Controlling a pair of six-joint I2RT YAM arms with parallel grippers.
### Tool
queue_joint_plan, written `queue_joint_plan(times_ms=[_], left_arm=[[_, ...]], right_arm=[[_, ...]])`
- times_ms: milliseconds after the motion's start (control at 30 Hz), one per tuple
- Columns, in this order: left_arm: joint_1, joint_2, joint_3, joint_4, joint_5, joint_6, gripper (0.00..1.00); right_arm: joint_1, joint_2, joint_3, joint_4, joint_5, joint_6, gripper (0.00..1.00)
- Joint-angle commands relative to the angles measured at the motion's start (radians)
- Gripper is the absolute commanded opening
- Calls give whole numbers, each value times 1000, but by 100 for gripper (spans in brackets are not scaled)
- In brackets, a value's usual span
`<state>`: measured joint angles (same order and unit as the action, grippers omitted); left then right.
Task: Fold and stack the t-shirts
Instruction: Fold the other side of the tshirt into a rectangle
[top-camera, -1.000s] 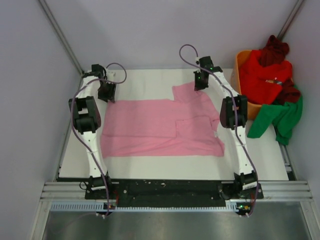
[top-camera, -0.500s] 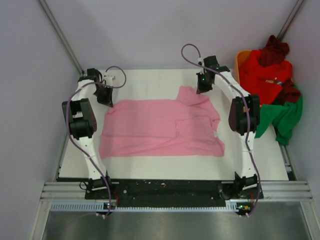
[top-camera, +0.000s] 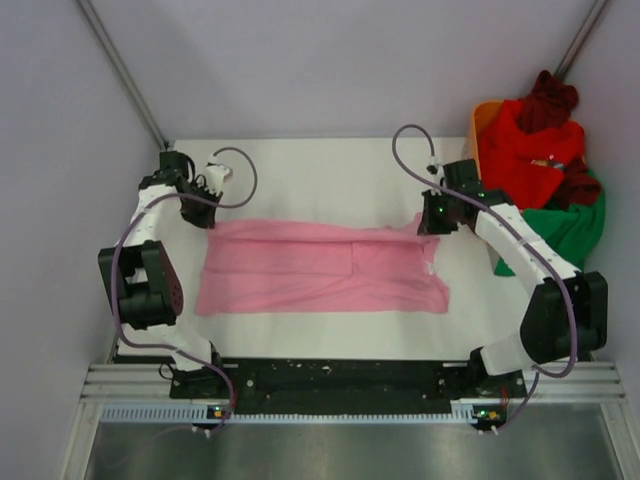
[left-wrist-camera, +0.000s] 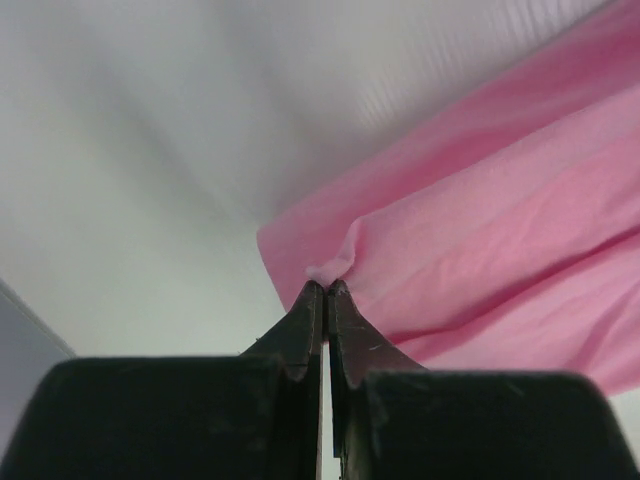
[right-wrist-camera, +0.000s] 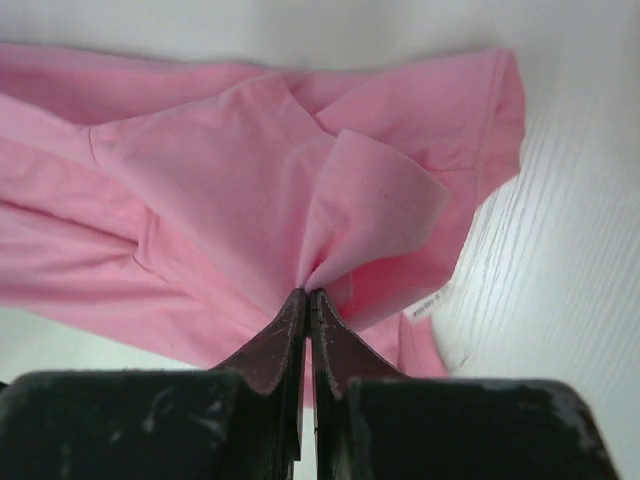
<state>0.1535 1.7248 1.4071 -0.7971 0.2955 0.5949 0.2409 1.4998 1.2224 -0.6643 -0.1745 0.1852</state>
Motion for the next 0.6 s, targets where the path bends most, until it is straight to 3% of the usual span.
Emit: queue_joint_plan(times_ms=[0, 267, 467, 500, 533, 567], left_arm=[[8, -80, -100, -19, -61, 112, 0], [9, -85, -195, 1, -171, 155, 0], [8, -68, -218, -50, -118, 213, 0], [9, -70, -218, -60, -118, 221, 4], [9, -68, -218, -74, -119, 233, 19], [8, -73, -221, -88, -127, 246, 33]], right_arm=[[12, -133, -165, 25, -22, 80, 0], [12, -156, -334, 95, -51, 148, 0], [14, -124, -373, 123, -56, 169, 0], [12, -119, -376, 121, -54, 168, 0], [12, -115, -376, 117, -45, 172, 1], [12, -113, -377, 109, -34, 180, 15]])
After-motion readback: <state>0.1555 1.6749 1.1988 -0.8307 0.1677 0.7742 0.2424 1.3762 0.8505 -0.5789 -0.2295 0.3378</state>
